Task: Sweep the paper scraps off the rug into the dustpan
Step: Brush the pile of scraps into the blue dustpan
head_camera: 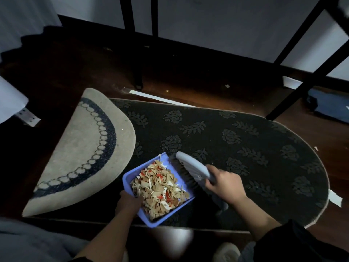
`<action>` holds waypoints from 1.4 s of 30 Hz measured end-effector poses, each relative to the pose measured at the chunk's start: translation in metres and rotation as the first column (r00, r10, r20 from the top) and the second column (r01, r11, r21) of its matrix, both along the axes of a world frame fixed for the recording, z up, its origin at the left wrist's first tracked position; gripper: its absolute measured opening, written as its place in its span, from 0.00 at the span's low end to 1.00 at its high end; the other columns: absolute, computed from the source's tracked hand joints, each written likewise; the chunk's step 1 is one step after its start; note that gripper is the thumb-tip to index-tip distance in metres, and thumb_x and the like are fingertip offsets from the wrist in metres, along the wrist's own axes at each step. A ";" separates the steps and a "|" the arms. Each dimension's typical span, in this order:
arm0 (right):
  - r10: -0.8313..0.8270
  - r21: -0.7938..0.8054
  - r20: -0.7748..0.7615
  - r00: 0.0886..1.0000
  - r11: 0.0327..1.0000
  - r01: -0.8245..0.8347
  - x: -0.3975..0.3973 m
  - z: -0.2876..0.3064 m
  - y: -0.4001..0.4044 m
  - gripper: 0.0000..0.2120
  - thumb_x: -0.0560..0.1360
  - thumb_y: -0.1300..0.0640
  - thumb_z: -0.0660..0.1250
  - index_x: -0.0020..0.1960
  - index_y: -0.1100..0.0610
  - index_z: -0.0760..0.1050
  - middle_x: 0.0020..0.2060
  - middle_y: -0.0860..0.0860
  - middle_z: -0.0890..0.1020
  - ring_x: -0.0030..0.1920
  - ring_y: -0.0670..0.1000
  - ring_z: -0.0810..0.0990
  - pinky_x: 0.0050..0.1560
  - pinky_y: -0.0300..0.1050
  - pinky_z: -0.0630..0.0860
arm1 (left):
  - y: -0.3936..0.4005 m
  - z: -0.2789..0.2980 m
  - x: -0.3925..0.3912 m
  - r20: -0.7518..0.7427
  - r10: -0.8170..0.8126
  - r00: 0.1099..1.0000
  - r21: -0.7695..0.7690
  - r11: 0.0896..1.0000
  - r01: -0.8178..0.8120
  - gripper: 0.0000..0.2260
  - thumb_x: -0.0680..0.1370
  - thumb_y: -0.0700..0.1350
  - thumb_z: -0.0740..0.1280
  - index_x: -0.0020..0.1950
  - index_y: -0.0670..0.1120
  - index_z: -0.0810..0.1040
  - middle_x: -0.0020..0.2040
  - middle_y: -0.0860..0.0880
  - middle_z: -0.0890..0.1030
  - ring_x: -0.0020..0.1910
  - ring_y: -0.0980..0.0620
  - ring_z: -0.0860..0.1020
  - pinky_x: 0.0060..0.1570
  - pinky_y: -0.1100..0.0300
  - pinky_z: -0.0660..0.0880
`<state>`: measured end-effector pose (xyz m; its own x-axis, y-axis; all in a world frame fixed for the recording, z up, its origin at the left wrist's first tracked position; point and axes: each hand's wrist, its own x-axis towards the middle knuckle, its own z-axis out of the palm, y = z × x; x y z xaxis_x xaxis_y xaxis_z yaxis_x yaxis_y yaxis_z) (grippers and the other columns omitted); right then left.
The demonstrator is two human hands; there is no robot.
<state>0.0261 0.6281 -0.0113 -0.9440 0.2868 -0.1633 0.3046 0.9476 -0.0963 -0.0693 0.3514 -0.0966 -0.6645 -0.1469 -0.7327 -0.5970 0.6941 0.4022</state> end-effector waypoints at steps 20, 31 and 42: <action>-0.103 0.076 0.068 0.992 0.992 0.098 -0.037 -0.017 0.004 0.18 0.78 0.47 0.58 0.66 0.50 0.66 0.50 0.51 0.81 0.47 0.57 0.82 0.36 0.45 0.67 | 0.000 0.011 0.007 -0.010 0.054 0.999 -0.018 0.998 -0.054 0.29 0.75 0.47 0.70 0.69 0.36 0.62 0.67 0.36 0.71 0.64 0.37 0.73 0.60 0.49 0.72; 0.098 -0.015 0.178 0.979 0.995 -0.097 -0.034 -0.011 -0.002 0.21 0.77 0.42 0.58 0.69 0.42 0.64 0.55 0.49 0.80 0.53 0.55 0.80 0.47 0.46 0.74 | -0.003 0.012 0.006 0.005 0.082 0.997 0.011 0.997 -0.082 0.31 0.75 0.46 0.70 0.71 0.36 0.61 0.68 0.36 0.70 0.65 0.37 0.72 0.60 0.50 0.71; 0.161 0.022 0.078 0.984 0.986 -0.163 -0.028 0.014 -0.017 0.20 0.76 0.42 0.58 0.66 0.45 0.66 0.52 0.49 0.81 0.50 0.56 0.81 0.43 0.47 0.74 | -0.009 0.008 0.007 -0.020 0.305 0.952 0.163 0.941 -0.298 0.33 0.65 0.42 0.75 0.68 0.36 0.70 0.62 0.35 0.76 0.58 0.36 0.77 0.57 0.44 0.76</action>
